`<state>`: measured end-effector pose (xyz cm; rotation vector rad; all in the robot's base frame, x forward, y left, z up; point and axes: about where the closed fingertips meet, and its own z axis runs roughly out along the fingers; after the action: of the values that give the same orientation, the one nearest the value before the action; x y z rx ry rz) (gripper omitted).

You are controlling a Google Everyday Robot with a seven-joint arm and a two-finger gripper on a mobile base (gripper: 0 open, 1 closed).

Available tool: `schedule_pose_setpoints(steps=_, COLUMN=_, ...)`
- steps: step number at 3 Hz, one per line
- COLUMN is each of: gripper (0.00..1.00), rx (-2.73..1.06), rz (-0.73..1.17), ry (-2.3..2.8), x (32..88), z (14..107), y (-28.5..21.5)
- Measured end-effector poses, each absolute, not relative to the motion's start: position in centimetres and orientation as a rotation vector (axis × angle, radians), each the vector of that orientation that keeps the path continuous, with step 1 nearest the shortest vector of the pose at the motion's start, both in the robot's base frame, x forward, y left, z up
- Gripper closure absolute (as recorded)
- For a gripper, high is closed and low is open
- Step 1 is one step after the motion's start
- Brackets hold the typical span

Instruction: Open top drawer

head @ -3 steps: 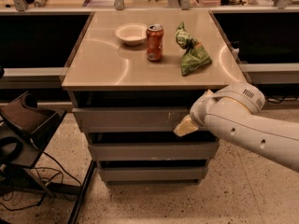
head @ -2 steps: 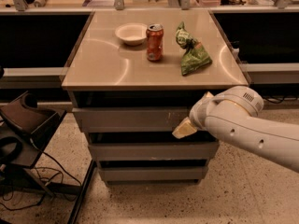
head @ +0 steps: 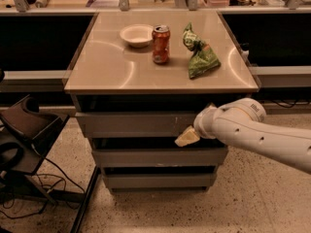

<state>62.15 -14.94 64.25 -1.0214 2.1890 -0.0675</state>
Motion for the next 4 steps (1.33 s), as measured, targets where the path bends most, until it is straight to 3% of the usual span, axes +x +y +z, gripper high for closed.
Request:
schedule_pose_setpoints(steps=2, gripper=0.0, rx=-1.034, rz=-0.142, ry=2.093, x=67.5, z=66.7, y=-15.0)
schedule_pose_setpoints(steps=4, gripper=0.0, rx=-1.001, rz=-0.076, ry=2.138, x=67.2, z=63.6, y=-15.5)
